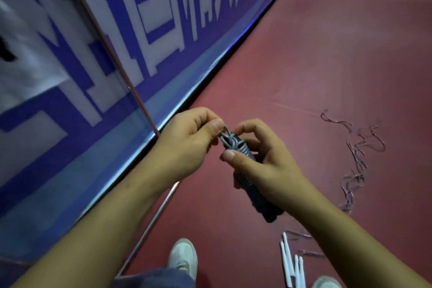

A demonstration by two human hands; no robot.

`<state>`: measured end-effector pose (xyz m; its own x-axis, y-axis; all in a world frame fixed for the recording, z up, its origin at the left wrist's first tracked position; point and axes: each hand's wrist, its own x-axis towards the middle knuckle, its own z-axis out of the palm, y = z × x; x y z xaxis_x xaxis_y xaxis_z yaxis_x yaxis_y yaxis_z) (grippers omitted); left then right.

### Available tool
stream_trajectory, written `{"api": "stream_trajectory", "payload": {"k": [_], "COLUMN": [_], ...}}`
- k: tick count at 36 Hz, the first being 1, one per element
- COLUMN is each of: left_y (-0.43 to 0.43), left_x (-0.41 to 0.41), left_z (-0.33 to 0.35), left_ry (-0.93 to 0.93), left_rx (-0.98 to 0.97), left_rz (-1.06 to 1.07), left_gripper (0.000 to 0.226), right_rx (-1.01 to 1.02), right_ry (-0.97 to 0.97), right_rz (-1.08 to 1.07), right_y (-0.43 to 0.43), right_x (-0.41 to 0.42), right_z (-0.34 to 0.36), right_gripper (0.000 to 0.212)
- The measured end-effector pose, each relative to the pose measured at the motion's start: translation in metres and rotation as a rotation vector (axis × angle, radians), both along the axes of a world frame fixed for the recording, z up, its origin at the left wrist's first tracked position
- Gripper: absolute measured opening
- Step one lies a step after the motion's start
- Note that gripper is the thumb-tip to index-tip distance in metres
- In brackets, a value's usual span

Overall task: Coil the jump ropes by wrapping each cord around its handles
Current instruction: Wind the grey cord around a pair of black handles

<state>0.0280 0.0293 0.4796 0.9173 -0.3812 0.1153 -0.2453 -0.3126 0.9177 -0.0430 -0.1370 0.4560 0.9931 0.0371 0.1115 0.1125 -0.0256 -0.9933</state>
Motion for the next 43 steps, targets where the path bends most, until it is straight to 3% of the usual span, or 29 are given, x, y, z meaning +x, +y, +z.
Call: {"api": "stream_trajectory", "payload": {"k": [10,18,24,32,43], "left_y": [0.085,0.145,0.196,0.244,0.234], "left_x": [-0.006,0.001,0.025,0.082,0.189], "left_z": [0.118,0.176,0.216,0.273,0.315], "left_ry": [-0.074,-0.099,-0.145,-0.245,-0.467], "left_rx": [-0.155,-0.173,0.053,0.521,0.797], "left_rz": [0.344,0.430,0.443,0.371,0.476], "left_gripper": [0.030,0.030,0.031,0.024,0.023], "right_rx": [-0.011,-0.004,0.010,0.121,0.273], "right_ry": [-0.328,-0.361,-0.309,-0.240,-0.145], "right_rz": [0.085,0.156,0.231,0.284,0.252], "right_y": [0.111,0.171,0.209,0.249,0.268], "right_x": [0.027,0.051,0.093,0.160,0.258], "right_z": [0.108,0.151,0.186,0.212,0.238], "right_gripper": [0.015,0.020,0.023,0.024,0.028]}}
